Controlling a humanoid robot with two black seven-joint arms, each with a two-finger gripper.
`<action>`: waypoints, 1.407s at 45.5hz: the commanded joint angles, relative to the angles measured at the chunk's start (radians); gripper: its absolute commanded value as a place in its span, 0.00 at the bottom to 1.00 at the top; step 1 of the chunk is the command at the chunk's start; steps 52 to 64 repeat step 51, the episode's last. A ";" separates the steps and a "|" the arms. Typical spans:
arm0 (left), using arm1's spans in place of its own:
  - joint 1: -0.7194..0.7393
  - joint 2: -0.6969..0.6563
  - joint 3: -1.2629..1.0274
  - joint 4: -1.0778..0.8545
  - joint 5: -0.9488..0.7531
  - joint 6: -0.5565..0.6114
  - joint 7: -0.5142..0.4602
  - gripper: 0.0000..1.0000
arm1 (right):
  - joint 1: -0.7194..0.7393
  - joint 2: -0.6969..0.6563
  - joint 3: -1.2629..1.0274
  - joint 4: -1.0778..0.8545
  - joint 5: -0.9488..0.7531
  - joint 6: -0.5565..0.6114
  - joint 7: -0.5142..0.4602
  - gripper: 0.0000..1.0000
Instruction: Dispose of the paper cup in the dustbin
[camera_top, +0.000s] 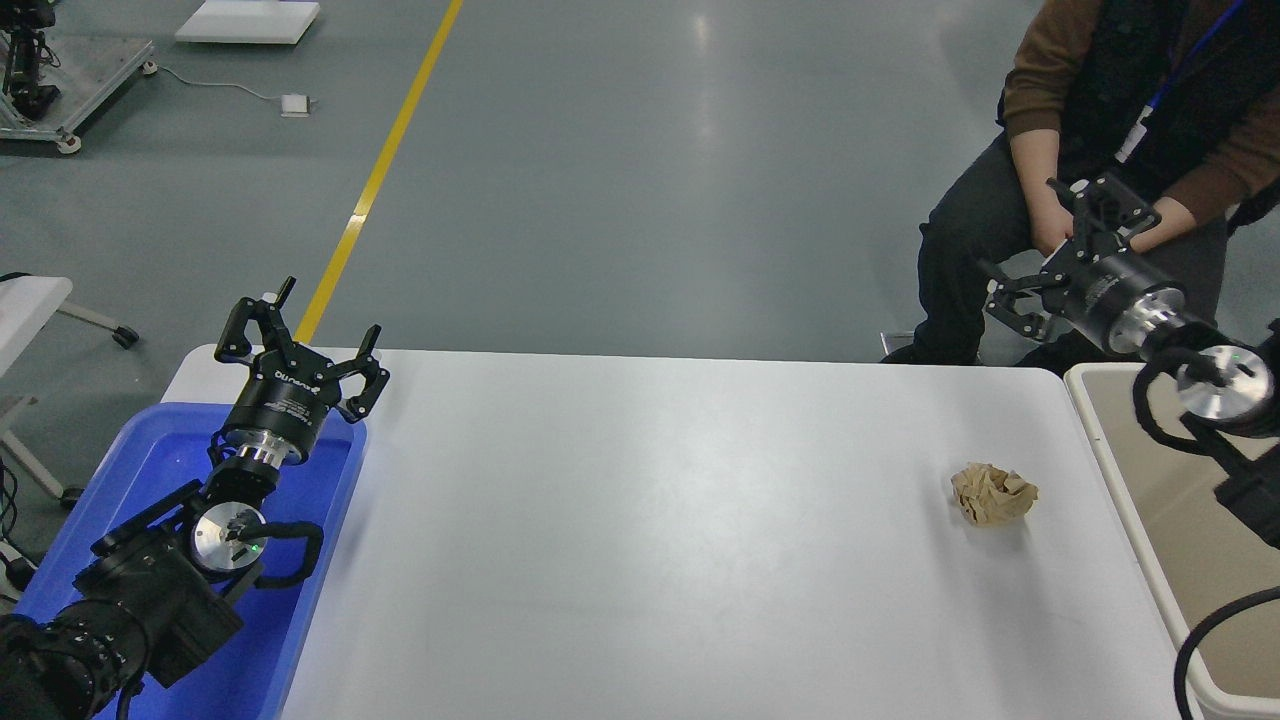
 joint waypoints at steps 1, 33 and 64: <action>0.000 0.000 0.000 -0.001 0.000 0.000 0.000 1.00 | 0.006 0.156 0.039 0.017 0.000 0.000 0.001 1.00; 0.000 0.000 0.000 -0.001 0.000 0.000 0.000 1.00 | -0.107 0.359 0.113 -0.015 -0.005 0.007 0.052 1.00; 0.000 0.000 0.000 -0.001 0.000 -0.001 0.000 1.00 | -0.170 0.391 0.104 -0.105 -0.009 0.102 0.089 1.00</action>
